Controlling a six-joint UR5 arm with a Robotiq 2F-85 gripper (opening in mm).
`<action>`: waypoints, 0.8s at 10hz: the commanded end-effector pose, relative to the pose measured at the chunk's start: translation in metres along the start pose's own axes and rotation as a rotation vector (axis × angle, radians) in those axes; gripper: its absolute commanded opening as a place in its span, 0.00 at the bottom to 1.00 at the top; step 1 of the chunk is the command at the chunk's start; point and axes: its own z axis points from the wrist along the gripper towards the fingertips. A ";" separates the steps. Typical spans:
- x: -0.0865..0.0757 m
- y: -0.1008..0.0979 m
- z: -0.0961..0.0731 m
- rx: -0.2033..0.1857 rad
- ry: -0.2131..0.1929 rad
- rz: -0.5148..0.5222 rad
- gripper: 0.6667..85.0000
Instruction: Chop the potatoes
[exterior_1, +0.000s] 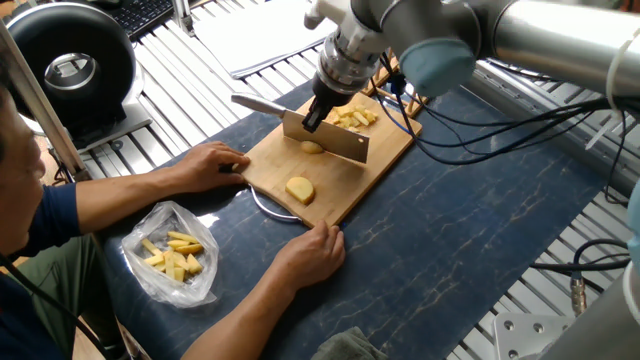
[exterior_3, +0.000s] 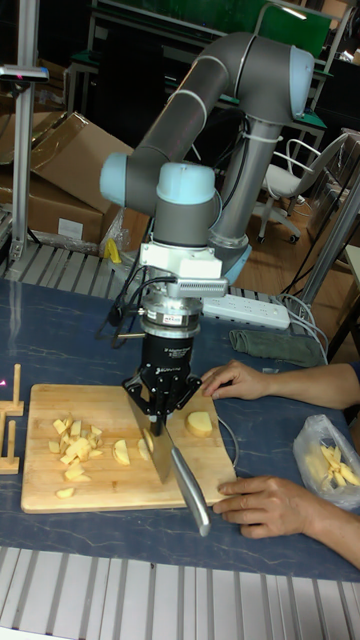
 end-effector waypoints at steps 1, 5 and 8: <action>0.010 -0.014 -0.033 -0.022 0.055 -0.059 0.00; -0.001 0.000 -0.047 -0.042 0.084 0.000 0.00; -0.004 0.013 -0.045 -0.054 0.082 0.037 0.00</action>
